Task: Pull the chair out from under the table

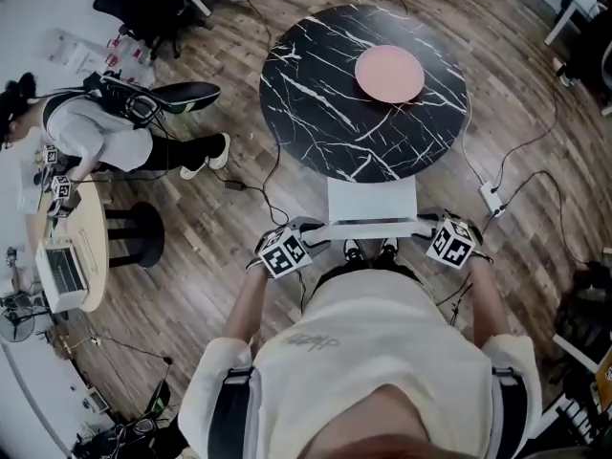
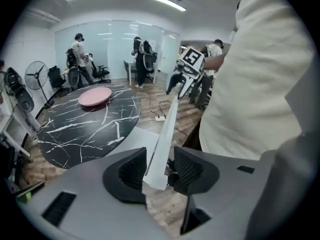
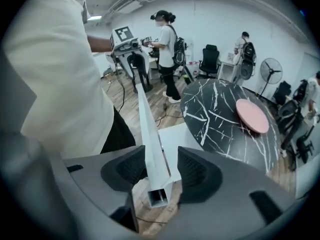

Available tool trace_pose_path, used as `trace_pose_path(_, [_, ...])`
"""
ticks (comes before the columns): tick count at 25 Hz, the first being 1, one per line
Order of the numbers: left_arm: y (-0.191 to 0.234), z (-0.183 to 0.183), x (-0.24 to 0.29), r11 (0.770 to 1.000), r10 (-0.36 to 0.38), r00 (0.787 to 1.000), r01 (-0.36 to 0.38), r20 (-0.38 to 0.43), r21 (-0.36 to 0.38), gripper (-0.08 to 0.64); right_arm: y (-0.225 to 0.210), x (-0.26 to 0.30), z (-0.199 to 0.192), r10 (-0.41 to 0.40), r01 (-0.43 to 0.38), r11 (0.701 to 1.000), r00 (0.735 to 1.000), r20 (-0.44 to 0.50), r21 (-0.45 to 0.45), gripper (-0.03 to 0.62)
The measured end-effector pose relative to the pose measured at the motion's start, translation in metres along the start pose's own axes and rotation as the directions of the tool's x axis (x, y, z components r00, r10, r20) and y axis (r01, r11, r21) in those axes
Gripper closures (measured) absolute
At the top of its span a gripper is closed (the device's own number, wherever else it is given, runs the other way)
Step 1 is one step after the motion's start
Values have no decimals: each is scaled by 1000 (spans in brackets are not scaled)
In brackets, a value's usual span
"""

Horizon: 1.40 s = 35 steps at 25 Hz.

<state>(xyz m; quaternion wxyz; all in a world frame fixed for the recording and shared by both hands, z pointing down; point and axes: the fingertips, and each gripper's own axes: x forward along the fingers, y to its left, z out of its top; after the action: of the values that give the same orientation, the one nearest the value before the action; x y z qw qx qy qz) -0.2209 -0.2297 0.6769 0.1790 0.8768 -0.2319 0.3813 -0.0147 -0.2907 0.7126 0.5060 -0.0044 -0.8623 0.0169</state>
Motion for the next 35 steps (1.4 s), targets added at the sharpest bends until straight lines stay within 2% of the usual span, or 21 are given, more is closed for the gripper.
trace_pose_path(2, [-6, -18, 15, 997, -25, 994, 33, -109, 73, 380, 5, 12, -11, 14, -20, 998, 996, -83, -66, 379])
trace_pose_path(4, [-11, -39, 31, 987, -25, 973, 61, -230, 149, 379, 9, 23, -20, 27, -41, 994, 990, -138, -101, 380])
trace_pose_path(7, [-10, -57, 53, 977, -37, 946, 101, -323, 186, 379, 8, 31, -22, 46, -60, 994, 987, -152, -91, 373])
trace_pose_path(10, [-13, -64, 69, 977, -62, 932, 130, -357, 170, 379, 9, 34, -28, 32, -57, 990, 980, -197, -127, 376])
trace_pose_path(13, [-16, -65, 82, 980, -86, 927, 144, -365, 135, 379, 14, 39, -38, 21, -72, 981, 963, -267, -181, 403])
trace_pose_path(16, [-16, -69, 92, 983, -119, 919, 163, -377, 85, 375, 18, 55, -45, 49, -93, 985, 958, -282, -144, 412])
trace_pose_path(17, [-15, -71, 94, 983, -121, 916, 164, -383, 82, 376, 21, 61, -48, 50, -101, 983, 952, -301, -156, 418])
trace_pose_path(19, [-16, -75, 99, 984, -109, 912, 155, -395, 85, 376, 27, 70, -58, 13, -107, 965, 931, -364, -238, 429])
trace_pose_path(21, [-11, -75, 104, 985, -87, 909, 141, -408, 104, 377, 21, 79, -65, -61, -74, 950, 909, -411, -305, 464])
trace_pose_path(22, [-8, -74, 105, 983, -88, 904, 147, -419, 109, 377, 15, 82, -67, -94, -55, 946, 896, -434, -319, 500])
trace_pose_path(25, [-6, -70, 109, 980, -132, 899, 181, -418, 79, 369, 9, 84, -72, -109, -52, 951, 865, -490, -304, 503])
trace_pose_path(27, [-11, -72, 111, 979, -153, 896, 195, -418, 58, 367, 9, 85, -73, -114, -52, 948, 864, -490, -313, 502])
trace_pose_path(31, [-11, -80, 111, 983, -129, 885, 174, -447, 61, 371, 11, 88, -74, -105, -56, 951, 867, -488, -305, 503])
trace_pose_path(35, [-9, -78, 113, 982, -92, 889, 156, -448, 108, 381, 10, 87, -75, -89, -66, 956, 864, -495, -287, 505])
